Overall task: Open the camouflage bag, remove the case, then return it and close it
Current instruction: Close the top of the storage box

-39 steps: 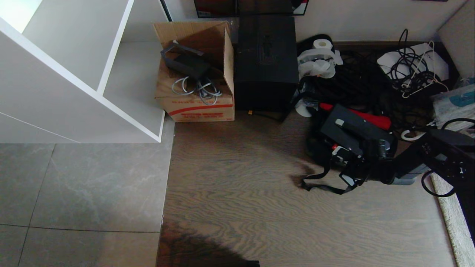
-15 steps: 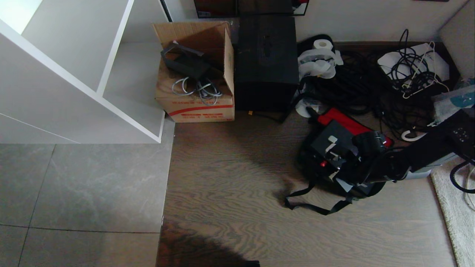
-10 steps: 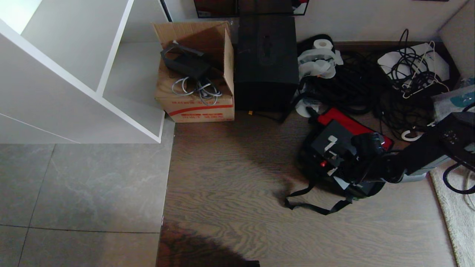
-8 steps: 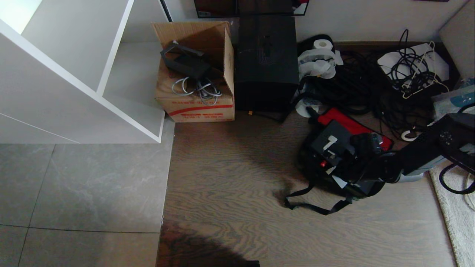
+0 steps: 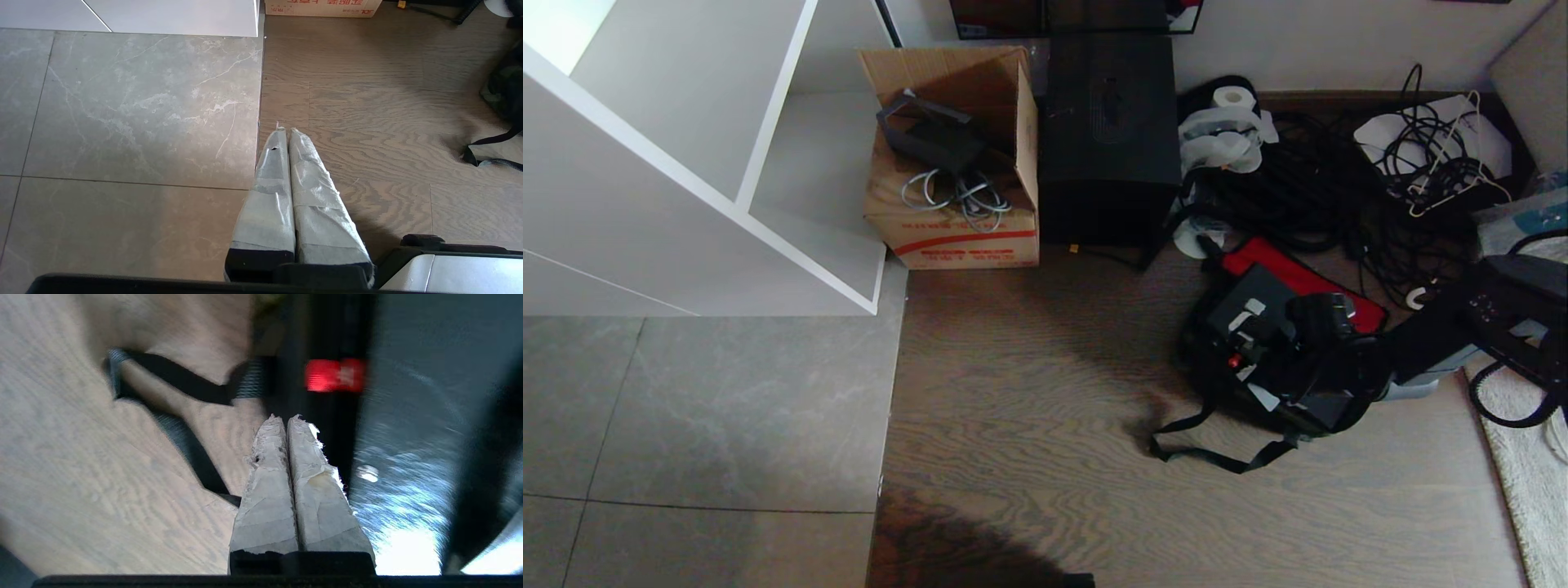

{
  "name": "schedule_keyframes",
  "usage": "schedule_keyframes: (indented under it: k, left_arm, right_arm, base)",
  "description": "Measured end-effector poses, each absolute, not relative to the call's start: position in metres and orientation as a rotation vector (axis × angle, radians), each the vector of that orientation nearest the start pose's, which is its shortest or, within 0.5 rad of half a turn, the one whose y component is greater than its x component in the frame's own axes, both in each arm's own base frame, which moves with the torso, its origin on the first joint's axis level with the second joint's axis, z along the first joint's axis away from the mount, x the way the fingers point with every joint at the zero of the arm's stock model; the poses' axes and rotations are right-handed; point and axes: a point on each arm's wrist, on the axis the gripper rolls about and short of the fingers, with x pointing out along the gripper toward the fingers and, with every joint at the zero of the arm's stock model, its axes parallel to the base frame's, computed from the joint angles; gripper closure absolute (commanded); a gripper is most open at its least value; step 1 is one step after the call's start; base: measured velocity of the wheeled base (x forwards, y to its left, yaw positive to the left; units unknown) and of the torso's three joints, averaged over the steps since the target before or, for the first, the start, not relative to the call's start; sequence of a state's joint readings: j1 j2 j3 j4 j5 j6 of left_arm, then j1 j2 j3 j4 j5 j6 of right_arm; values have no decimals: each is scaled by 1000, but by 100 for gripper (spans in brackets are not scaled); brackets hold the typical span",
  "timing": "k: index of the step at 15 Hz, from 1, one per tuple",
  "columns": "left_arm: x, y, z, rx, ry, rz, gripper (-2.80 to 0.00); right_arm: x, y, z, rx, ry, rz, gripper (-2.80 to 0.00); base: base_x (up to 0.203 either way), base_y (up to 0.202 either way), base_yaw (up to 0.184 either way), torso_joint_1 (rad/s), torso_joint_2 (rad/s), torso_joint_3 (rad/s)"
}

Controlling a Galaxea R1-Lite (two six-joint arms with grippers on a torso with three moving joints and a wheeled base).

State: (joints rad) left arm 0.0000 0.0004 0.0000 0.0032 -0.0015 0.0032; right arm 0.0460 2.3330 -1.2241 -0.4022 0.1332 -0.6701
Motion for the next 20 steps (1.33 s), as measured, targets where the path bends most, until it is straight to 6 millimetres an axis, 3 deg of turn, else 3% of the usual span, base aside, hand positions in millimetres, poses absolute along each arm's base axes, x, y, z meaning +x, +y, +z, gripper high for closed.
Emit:
schedule_keyframes:
  k: [1, 4, 5, 15, 16, 20]
  left_arm:
    - [-23, 0, 75, 3, 3, -1, 0]
    - [-23, 0, 75, 3, 3, -2, 0]
    - [-23, 0, 75, 3, 4, -1, 0]
    - [-23, 0, 75, 3, 3, -2, 0]
    - [-23, 0, 75, 3, 3, -1, 0]
    - [-23, 0, 75, 3, 3, -1, 0]
  right_arm:
    - [431, 23, 27, -622, 615, 404, -280]
    - [435, 22, 25, -634, 612, 392, -280]
    - [436, 22, 24, -636, 610, 387, 0]
    - [447, 22, 17, -641, 582, 372, 0]
    - [447, 22, 17, -642, 581, 376, -280]
    - [447, 23, 17, -644, 582, 373, -280]
  base:
    - [0, 0, 0, 0, 0, 0]
    - [0, 0, 0, 0, 0, 0]
    - [0, 0, 0, 0, 0, 0]
    - [0, 0, 0, 0, 0, 0]
    - [0, 0, 0, 0, 0, 0]
    - [0, 0, 0, 0, 0, 0]
